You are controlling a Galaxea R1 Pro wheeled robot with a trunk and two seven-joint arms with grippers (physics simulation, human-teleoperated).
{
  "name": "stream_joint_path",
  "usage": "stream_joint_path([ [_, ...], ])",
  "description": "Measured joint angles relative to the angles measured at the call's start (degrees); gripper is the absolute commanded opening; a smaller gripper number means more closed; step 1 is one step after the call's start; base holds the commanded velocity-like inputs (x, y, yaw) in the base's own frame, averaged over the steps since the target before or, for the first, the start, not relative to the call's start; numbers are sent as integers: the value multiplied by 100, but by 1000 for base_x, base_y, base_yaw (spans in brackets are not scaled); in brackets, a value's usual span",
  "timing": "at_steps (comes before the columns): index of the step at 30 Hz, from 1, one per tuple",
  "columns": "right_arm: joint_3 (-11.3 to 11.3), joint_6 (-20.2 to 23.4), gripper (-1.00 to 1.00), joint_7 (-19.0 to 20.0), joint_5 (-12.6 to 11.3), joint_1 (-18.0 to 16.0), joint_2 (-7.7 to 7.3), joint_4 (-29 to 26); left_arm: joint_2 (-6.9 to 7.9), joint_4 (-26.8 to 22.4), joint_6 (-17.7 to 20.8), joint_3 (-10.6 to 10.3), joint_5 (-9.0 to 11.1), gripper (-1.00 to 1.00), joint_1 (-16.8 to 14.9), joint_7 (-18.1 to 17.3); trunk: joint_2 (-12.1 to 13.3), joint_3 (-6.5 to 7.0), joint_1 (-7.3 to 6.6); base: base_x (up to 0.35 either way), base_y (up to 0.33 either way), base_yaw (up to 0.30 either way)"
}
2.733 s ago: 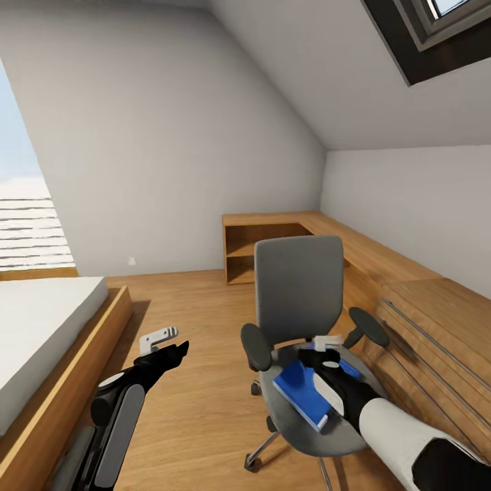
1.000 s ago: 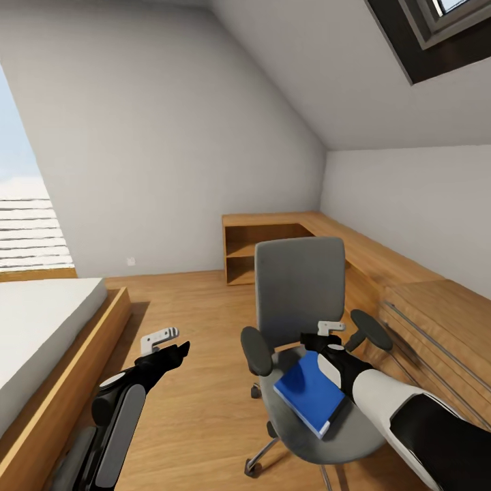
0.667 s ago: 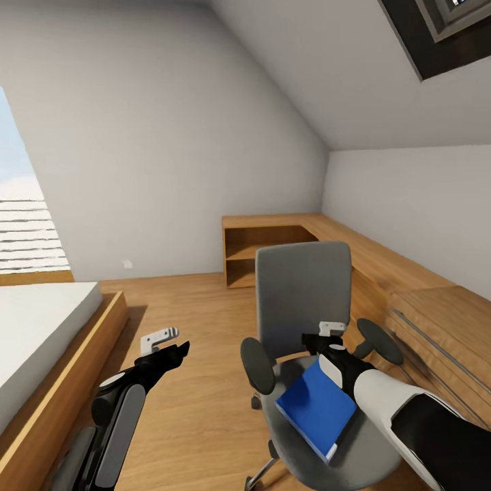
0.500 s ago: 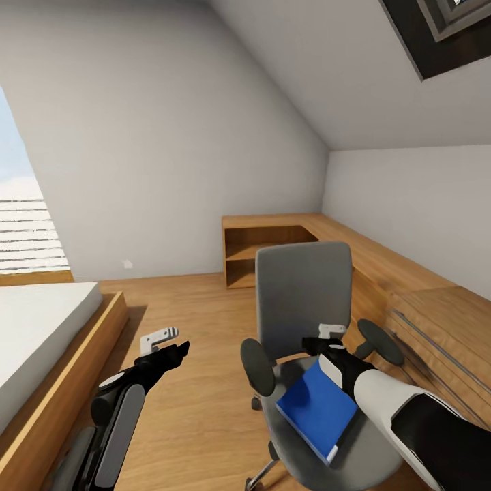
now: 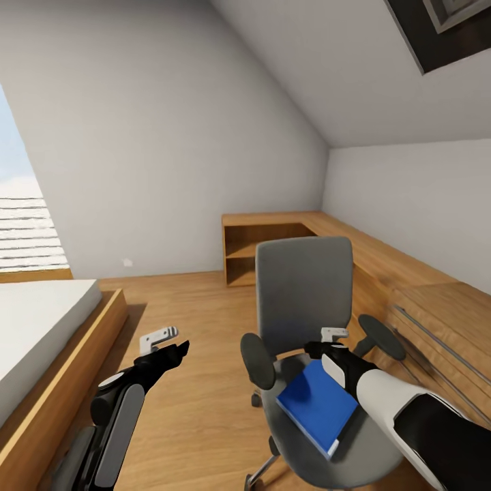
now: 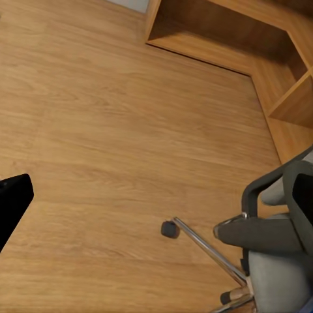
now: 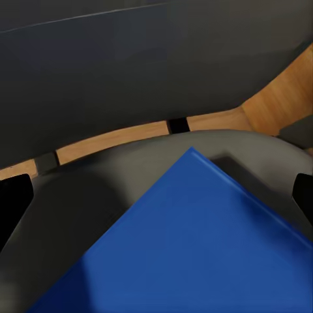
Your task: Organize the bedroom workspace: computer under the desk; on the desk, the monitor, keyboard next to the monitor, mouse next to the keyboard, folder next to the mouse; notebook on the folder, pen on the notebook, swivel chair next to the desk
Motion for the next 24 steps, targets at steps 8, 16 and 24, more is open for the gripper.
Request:
stream_joint_path([
  [8, 8, -20, 100, -7, 0, -3, 1, -4, 0, 0, -4, 0, 0, 100, 0, 0, -321, -144, 176, 0, 0, 0],
  [16, 23, -42, 100, -7, 2, -1, 21, -11, 0, 0, -5, 0, 0, 100, 0, 0, -642, -287, 352, 0, 0, 0],
  [24, 36, -65, 100, -15, -7, -1, 76, -106, 0, -1, -4, -6, 2, 100, 1, 0, -963, -433, 527, 0, 0, 50],
])
